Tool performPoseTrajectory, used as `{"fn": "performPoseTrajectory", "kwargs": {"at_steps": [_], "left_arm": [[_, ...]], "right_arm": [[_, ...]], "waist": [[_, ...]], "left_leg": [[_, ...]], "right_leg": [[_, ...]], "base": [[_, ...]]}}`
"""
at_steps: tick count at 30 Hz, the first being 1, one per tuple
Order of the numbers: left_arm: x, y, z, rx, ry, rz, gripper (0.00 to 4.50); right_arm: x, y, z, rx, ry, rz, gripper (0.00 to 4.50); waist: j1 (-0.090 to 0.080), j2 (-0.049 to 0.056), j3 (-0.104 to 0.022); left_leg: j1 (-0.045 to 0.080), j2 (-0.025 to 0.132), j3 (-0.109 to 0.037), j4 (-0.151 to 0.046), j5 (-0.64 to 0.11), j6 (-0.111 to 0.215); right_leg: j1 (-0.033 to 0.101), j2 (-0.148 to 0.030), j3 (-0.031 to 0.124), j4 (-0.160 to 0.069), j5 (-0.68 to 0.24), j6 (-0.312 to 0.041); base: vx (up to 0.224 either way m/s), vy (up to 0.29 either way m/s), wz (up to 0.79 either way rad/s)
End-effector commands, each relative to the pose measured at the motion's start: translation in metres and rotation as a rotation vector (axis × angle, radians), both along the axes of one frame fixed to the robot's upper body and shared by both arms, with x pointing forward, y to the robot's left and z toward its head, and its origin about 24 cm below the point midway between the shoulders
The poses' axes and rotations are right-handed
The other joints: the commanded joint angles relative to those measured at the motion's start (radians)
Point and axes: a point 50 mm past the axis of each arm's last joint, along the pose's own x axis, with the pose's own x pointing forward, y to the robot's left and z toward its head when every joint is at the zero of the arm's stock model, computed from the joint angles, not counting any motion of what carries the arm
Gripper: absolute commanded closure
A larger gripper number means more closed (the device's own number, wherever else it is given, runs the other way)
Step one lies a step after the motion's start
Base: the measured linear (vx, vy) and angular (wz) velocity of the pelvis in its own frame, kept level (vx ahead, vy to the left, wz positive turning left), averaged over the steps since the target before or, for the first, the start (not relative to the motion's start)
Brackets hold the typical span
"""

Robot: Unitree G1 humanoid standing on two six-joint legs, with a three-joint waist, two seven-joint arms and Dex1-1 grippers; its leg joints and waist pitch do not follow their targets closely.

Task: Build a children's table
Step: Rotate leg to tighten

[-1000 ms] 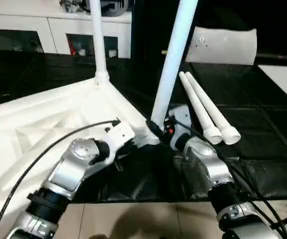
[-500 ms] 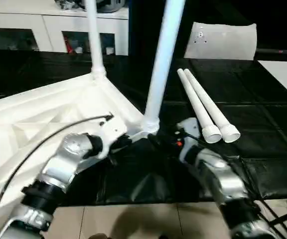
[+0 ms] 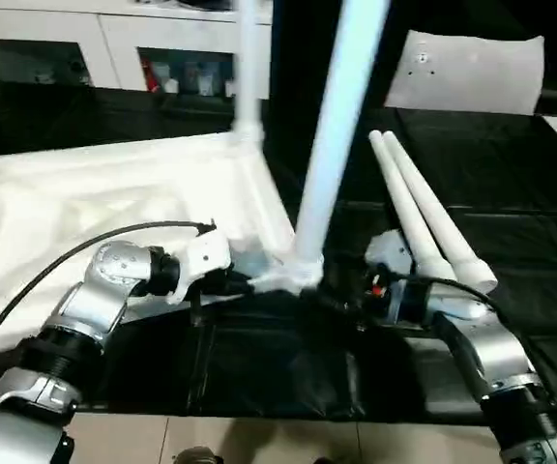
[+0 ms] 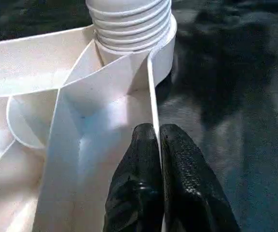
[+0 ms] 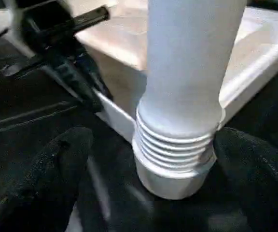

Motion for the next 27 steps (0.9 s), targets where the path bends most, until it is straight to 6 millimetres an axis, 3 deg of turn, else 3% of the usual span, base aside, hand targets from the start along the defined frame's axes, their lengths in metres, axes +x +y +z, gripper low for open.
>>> {"fn": "performPoseTrajectory", "kwargs": {"at_steps": [1,4,6,7,9,13,19,20,27], "left_arm": [[-0.013,-0.009,-0.019,0.075,0.104,-0.152,4.50],[-0.013,-0.009,-0.018,0.081,0.115,-0.188,4.50],[-0.013,-0.008,-0.018,0.096,0.122,-0.214,4.50],[-0.013,-0.008,-0.018,0.096,0.122,-0.214,4.50],[-0.014,-0.008,-0.017,0.105,0.130,-0.238,4.50],[-0.014,-0.007,-0.017,0.106,0.134,-0.254,4.50],[-0.013,-0.006,-0.017,0.114,0.134,-0.264,4.50],[-0.013,-0.006,-0.017,0.114,0.135,-0.264,4.50],[-0.010,-0.005,-0.019,0.128,0.129,-0.253,4.50]], "right_arm": [[0.001,0.006,0.001,-0.020,0.020,0.087,0.06],[0.003,0.008,0.001,-0.035,0.025,0.117,0.06],[0.006,0.010,0.001,-0.053,0.026,0.143,0.41],[0.006,0.010,0.001,-0.053,0.026,0.143,0.41],[0.009,0.010,0.001,-0.056,0.029,0.150,0.60],[0.010,0.010,0.002,-0.062,0.032,0.165,0.87],[0.011,0.011,0.000,-0.067,0.055,0.216,1.37],[0.011,0.011,0.000,-0.067,0.056,0.216,1.61],[0.010,0.011,-0.004,-0.066,0.081,0.232,1.77]], "waist": [[-0.006,-0.006,-0.068],[-0.007,-0.003,-0.061],[-0.005,-0.010,-0.063],[-0.004,-0.007,-0.063],[-0.002,-0.010,-0.065],[0.001,-0.015,-0.070],[0.007,-0.015,-0.074],[0.007,-0.015,-0.074],[0.011,-0.005,-0.075]], "left_leg": [[0.000,0.045,-0.002,-0.060,-0.039,0.100],[0.007,0.049,-0.001,-0.067,-0.140,0.042],[0.010,0.049,0.000,-0.067,-0.145,0.029],[0.011,0.050,0.001,-0.069,-0.145,0.023],[0.015,0.051,0.003,-0.067,-0.145,0.020],[0.006,0.050,0.001,-0.066,-0.115,0.019],[0.004,0.049,0.002,-0.062,-0.087,0.029],[0.004,0.049,0.002,-0.061,-0.085,0.030],[0.005,0.048,0.002,-0.061,-0.098,0.020]], "right_leg": [[0.064,-0.066,0.061,-0.051,-0.027,-0.244],[0.058,-0.070,0.063,-0.068,-0.179,-0.212],[0.055,-0.071,0.065,-0.069,-0.198,-0.201],[0.054,-0.070,0.066,-0.069,-0.196,-0.203],[0.050,-0.068,0.066,-0.065,-0.170,-0.208],[0.058,-0.067,0.064,-0.057,-0.119,-0.210],[0.062,-0.068,0.062,-0.050,-0.073,-0.221],[0.062,-0.067,0.062,-0.049,-0.072,-0.221],[0.062,-0.065,0.061,-0.050,-0.069,-0.226]], "base": [[0.000,0.000,0.00],[0.000,0.000,0.00],[0.000,0.000,0.00],[0.000,0.000,0.00],[0.000,0.000,0.00],[0.000,0.000,0.00],[0.000,0.000,0.00],[0.000,0.000,0.00],[0.000,0.000,0.00]]}}
